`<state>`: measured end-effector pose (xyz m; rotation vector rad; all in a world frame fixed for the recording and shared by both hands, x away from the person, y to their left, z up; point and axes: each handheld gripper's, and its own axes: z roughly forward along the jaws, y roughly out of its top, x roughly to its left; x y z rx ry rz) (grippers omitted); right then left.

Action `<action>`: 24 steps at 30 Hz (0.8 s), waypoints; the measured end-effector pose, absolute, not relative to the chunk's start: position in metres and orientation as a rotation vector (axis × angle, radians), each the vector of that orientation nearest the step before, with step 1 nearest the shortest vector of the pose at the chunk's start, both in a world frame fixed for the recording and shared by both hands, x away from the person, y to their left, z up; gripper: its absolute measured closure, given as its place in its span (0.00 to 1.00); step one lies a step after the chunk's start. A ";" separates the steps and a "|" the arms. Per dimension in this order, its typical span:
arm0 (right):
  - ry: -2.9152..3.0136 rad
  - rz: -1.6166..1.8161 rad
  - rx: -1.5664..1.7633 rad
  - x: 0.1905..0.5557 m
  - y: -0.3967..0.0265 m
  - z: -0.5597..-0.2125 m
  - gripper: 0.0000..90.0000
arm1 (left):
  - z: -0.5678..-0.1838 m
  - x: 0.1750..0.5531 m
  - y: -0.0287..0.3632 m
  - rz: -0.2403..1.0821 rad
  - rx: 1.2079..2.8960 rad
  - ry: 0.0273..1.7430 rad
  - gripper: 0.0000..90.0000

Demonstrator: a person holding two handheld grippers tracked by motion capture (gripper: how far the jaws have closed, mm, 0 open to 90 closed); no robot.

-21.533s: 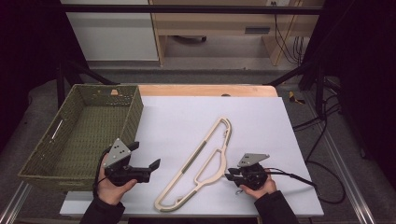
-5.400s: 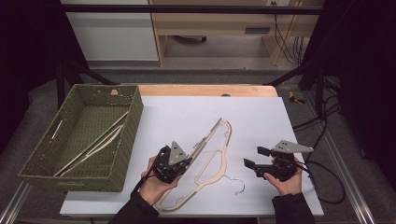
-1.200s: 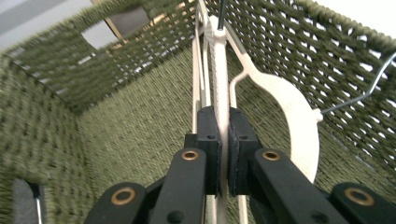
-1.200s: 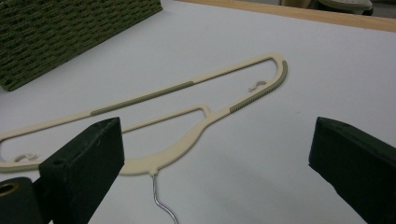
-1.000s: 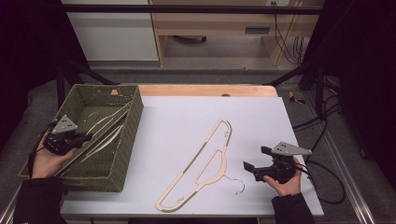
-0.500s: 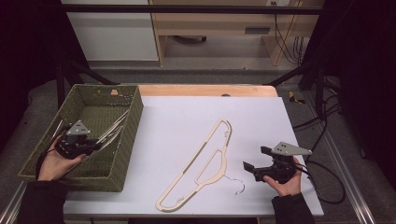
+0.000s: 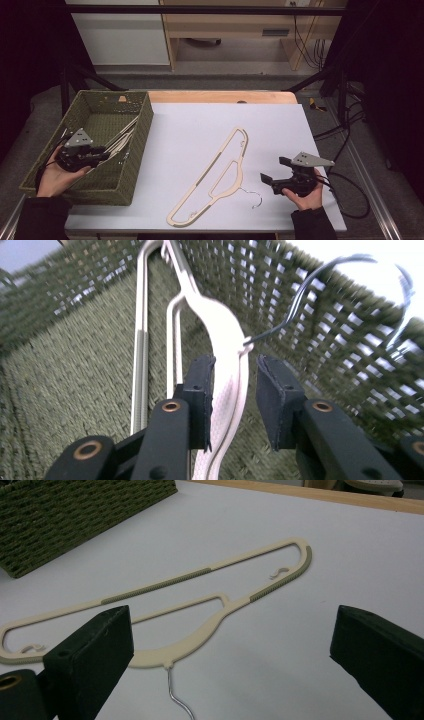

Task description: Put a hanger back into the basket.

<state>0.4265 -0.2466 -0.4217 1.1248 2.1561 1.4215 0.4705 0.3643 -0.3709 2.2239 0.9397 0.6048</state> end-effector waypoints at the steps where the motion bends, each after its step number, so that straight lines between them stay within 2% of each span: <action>1: 2.154 1.424 1.126 0.426 -0.246 -0.422 0.05 | -0.368 0.469 0.363 0.614 2.198 0.939 0.72; 3: 2.154 1.422 1.128 0.426 -0.247 -0.421 0.05 | -0.363 0.465 0.360 0.627 2.149 0.925 0.68; 7: 2.150 1.424 1.126 0.426 -0.246 -0.421 0.05 | -0.351 0.454 0.345 0.659 1.986 0.906 0.54; 9: 2.149 1.436 1.125 0.425 -0.246 -0.421 0.05 | -0.346 0.450 0.335 0.662 1.927 0.888 0.41; 14: 2.149 1.446 1.116 0.425 -0.246 -0.420 0.06 | -0.341 0.440 0.303 0.663 1.849 0.840 0.26; 19: 2.151 1.468 1.105 0.424 -0.245 -0.420 0.09 | -0.345 0.430 0.269 0.632 1.817 0.791 0.15; 24: 2.166 1.454 1.096 0.424 -0.243 -0.421 0.10 | -0.357 0.422 0.237 0.569 1.811 0.754 0.12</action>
